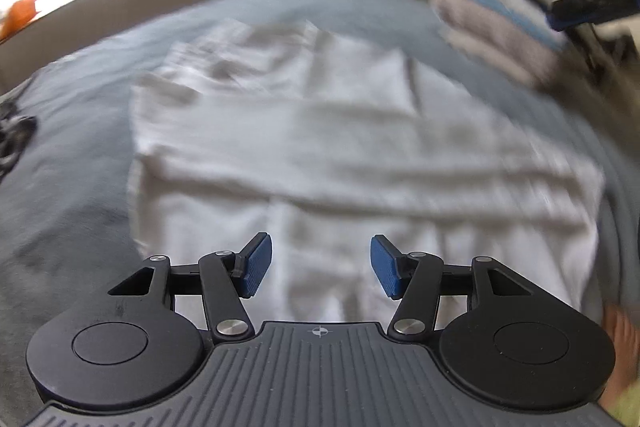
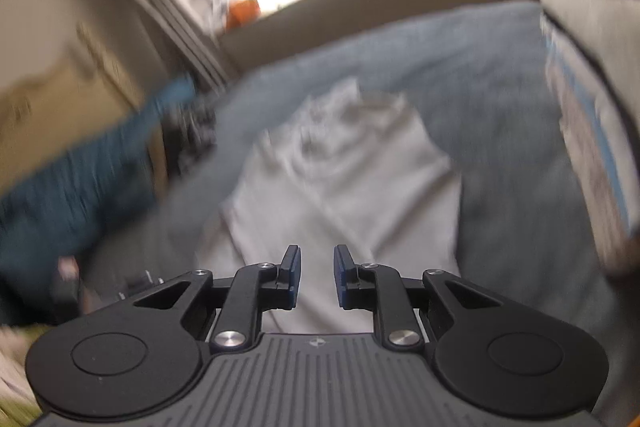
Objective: Fold clothes
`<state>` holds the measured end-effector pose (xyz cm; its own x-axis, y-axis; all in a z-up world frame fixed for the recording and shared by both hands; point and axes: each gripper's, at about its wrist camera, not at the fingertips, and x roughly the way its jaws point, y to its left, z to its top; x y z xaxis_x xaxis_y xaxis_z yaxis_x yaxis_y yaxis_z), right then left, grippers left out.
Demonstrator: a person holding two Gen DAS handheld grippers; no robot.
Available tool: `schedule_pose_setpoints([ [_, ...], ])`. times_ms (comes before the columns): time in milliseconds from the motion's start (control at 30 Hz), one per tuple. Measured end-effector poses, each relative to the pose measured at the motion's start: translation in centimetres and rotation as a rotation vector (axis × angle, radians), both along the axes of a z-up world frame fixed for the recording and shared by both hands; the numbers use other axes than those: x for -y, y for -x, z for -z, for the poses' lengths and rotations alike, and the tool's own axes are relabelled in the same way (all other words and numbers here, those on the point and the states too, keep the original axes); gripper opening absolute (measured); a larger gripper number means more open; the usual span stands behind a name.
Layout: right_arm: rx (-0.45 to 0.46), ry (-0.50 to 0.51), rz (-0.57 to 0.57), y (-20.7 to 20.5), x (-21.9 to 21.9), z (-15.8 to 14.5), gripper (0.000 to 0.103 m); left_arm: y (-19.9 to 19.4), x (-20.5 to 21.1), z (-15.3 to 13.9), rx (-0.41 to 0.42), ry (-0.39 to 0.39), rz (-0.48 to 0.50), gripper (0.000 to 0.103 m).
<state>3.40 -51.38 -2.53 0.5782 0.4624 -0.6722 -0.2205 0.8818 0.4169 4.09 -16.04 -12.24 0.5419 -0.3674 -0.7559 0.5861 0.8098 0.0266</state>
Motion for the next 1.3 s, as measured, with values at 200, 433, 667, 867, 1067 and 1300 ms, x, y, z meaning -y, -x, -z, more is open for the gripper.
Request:
schedule_pose_setpoints([
  [200, -0.111, 0.198, -0.025, 3.1, -2.2, 7.2, 0.016, 2.5, 1.4, 2.0, -0.066, -0.09, 0.03, 0.055],
  [433, -0.179, 0.27, 0.058, 4.0, -2.0, 12.3, 0.016, 3.3, 1.5, 2.6, -0.083, -0.147, 0.01, 0.055],
  [667, -0.034, 0.12, 0.132, 7.3, -1.4, 6.5, 0.018, 3.6, 1.0, 1.1, -0.064, -0.094, -0.006, 0.057],
  [867, 0.112, -0.034, 0.206, 8.1, -2.9, 2.6, 0.018, 3.9, 1.2, 0.2, -0.056, -0.049, -0.002, 0.06],
  [1067, 0.231, 0.084, 0.212, 8.4, -7.2, 0.3, 0.02, 4.2, 1.1, -0.6, -0.046, -0.011, -0.001, 0.063],
  [1300, 0.266, 0.301, 0.206, 8.9, -11.0, -0.7, 0.04, 4.0, 0.2, -1.1, -0.033, 0.012, -0.057, 0.068],
])
